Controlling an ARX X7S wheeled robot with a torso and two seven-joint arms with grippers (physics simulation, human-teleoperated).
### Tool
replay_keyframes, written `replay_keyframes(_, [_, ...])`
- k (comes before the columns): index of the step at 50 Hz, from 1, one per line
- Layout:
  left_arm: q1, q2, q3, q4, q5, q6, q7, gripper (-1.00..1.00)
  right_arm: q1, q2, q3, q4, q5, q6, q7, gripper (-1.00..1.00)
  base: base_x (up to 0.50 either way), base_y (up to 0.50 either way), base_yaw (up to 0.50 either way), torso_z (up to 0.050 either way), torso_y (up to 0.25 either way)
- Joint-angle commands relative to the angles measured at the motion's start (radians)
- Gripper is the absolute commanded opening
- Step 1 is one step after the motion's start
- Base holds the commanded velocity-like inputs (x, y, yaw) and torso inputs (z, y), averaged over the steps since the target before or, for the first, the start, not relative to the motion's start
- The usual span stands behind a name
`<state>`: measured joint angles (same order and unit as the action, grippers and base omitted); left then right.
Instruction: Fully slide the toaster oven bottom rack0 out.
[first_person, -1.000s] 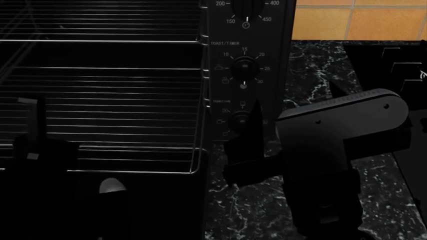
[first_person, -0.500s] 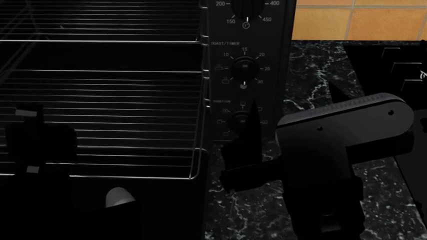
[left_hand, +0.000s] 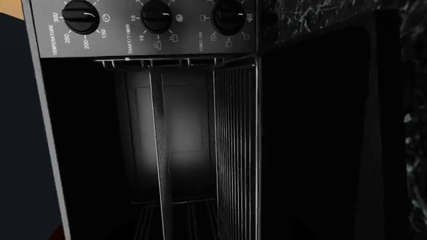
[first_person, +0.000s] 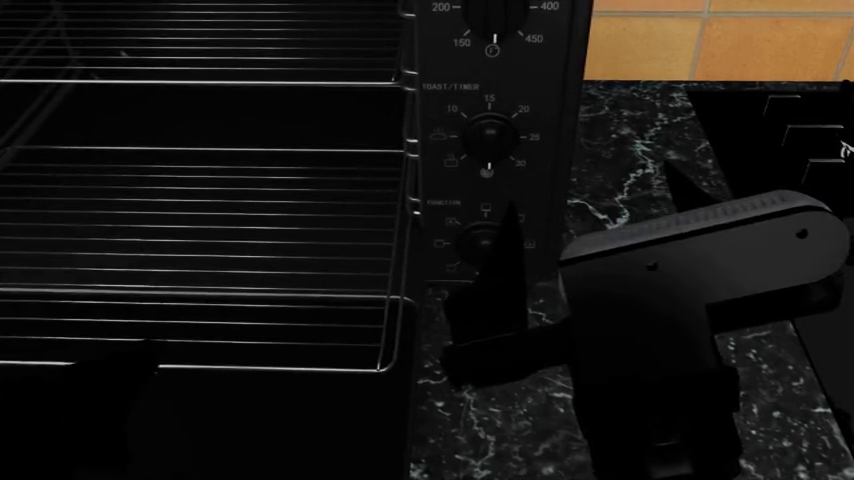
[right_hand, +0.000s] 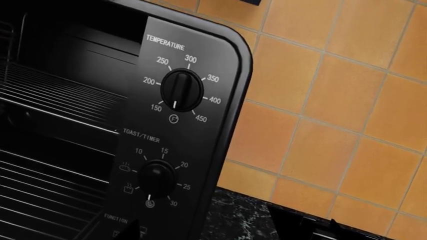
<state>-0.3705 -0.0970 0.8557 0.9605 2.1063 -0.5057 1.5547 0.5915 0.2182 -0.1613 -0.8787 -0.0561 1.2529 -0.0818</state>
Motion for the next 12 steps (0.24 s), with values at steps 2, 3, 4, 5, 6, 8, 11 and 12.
replay_keyframes(2, [0.109,0.032,0.296,0.087,0.331,-0.084,0.016,1.0,-0.002,0.006,-0.015,-0.057,-0.005,0.038,0.003,1.0,0.0,0.0,0.0,0.0,0.0])
replay_keyframes(3, [0.103,0.041,0.316,0.087,0.36,-0.084,0.016,1.0,-0.002,0.008,-0.017,-0.059,-0.007,0.04,0.006,1.0,0.0,0.0,0.0,0.0,0.0])
replay_keyframes(4, [0.102,0.046,0.326,0.087,0.376,-0.083,0.016,1.0,-0.002,0.01,-0.02,-0.06,-0.008,0.041,0.007,1.0,0.0,0.0,0.0,0.0,0.0])
replay_keyframes(5, [0.091,0.045,0.334,0.087,0.394,-0.084,0.016,1.0,-0.001,0.011,-0.019,-0.064,-0.007,0.046,0.005,1.0,0.0,0.0,0.0,0.0,0.0])
replay_keyframes(6, [0.085,0.05,0.334,0.087,0.402,-0.082,0.016,1.0,0.0,0.012,-0.02,-0.067,-0.007,0.05,0.005,1.0,0.0,0.0,0.0,0.0,0.0])
replay_keyframes(8, [0.077,0.06,0.336,0.087,0.42,-0.08,0.016,1.0,0.002,0.015,-0.02,-0.066,-0.005,0.054,0.002,1.0,0.0,0.0,0.0,0.0,0.0])
replay_keyframes(11, [0.06,0.079,0.342,0.087,0.452,-0.075,0.016,1.0,0.004,0.021,-0.019,-0.053,-0.002,0.051,-0.002,1.0,0.0,0.0,0.0,0.0,0.0])
replay_keyframes(12, [0.052,0.09,0.338,0.087,0.458,-0.071,0.016,1.0,0.004,0.021,-0.019,-0.053,-0.002,0.051,-0.002,1.0,0.0,0.0,0.0,0.0,0.0])
